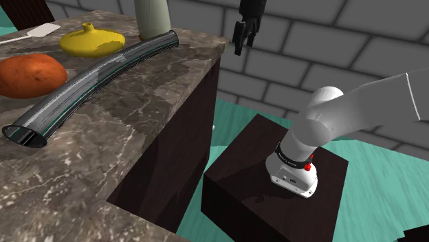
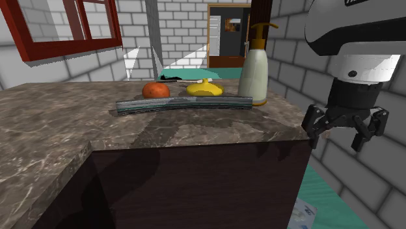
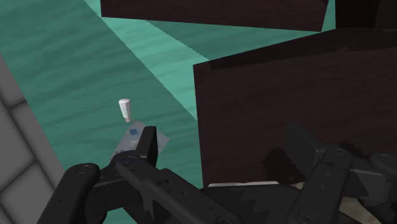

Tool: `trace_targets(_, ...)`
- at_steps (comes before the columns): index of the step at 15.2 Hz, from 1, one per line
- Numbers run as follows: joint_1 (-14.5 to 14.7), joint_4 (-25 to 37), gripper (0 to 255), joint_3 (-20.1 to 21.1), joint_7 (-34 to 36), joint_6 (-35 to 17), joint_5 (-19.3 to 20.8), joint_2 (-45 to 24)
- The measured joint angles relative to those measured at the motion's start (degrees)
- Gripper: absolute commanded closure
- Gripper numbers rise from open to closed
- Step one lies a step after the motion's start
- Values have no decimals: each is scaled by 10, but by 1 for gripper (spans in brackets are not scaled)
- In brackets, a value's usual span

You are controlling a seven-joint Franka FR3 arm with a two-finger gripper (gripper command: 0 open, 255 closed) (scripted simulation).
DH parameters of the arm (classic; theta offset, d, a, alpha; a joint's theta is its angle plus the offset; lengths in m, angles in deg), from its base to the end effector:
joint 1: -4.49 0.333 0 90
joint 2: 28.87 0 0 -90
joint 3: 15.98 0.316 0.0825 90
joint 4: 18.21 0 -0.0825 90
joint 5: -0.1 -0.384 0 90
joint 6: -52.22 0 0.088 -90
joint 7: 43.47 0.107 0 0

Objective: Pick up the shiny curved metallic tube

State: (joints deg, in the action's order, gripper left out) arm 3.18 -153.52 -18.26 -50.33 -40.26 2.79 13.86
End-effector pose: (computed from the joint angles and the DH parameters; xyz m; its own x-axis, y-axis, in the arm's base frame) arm 0.3204 -0.0282 0.5788 0.9976 0.0696 -0.0045 0.0697 -0.9974 0.0195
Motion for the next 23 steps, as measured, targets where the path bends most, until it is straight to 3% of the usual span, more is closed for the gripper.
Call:
trace_targets(3,2,4,0,17,27,3,-12,0)
trace_targets(12,11,55,0,138,229,11,-93,-31)
trace_targets(18,4,139,0,221,370,9,-125,-102)
trace_targets(23,-10,239,0,295,497,10,-125,-188)
